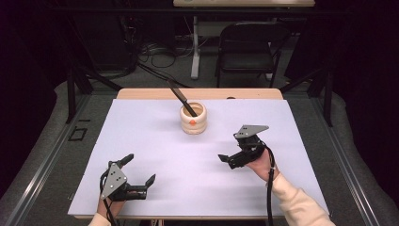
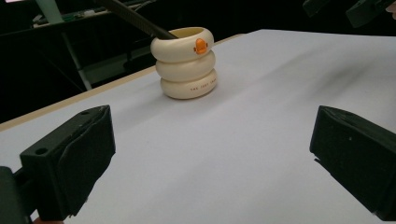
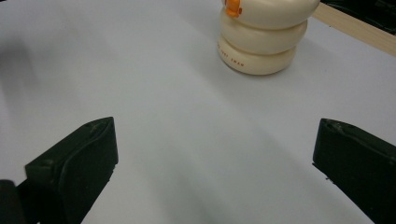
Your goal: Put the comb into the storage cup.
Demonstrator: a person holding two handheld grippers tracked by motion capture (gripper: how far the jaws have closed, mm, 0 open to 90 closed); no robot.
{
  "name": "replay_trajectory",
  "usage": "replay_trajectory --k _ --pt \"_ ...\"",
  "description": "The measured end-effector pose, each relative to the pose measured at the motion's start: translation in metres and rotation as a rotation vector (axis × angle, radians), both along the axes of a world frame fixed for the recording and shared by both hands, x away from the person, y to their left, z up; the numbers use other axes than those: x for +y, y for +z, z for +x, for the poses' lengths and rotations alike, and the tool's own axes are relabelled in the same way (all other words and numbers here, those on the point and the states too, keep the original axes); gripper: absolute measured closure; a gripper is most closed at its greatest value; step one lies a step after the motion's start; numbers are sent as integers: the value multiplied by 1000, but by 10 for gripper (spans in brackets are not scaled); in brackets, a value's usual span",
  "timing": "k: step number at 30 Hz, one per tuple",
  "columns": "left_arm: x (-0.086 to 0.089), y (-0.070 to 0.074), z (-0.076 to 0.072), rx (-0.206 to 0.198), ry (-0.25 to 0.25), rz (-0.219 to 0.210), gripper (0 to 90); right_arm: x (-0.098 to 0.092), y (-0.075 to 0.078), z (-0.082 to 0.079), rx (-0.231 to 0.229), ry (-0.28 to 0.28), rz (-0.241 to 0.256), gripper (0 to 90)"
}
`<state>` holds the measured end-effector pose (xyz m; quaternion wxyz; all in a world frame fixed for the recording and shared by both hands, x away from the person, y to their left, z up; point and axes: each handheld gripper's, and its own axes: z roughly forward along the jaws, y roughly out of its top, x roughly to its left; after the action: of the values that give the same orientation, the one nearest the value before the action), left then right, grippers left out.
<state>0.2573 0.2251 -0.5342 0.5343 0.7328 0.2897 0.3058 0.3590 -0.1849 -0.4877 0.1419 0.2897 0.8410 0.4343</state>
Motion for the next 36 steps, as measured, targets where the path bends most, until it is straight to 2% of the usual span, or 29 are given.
replay_trajectory --k 23,36 --pt "-1 0 0 2 0 1 2 -22 -9 -34 2 -4 7 0" --pt "-1 -1 0 4 1 0 2 -35 -17 -48 -23 -15 15 0"
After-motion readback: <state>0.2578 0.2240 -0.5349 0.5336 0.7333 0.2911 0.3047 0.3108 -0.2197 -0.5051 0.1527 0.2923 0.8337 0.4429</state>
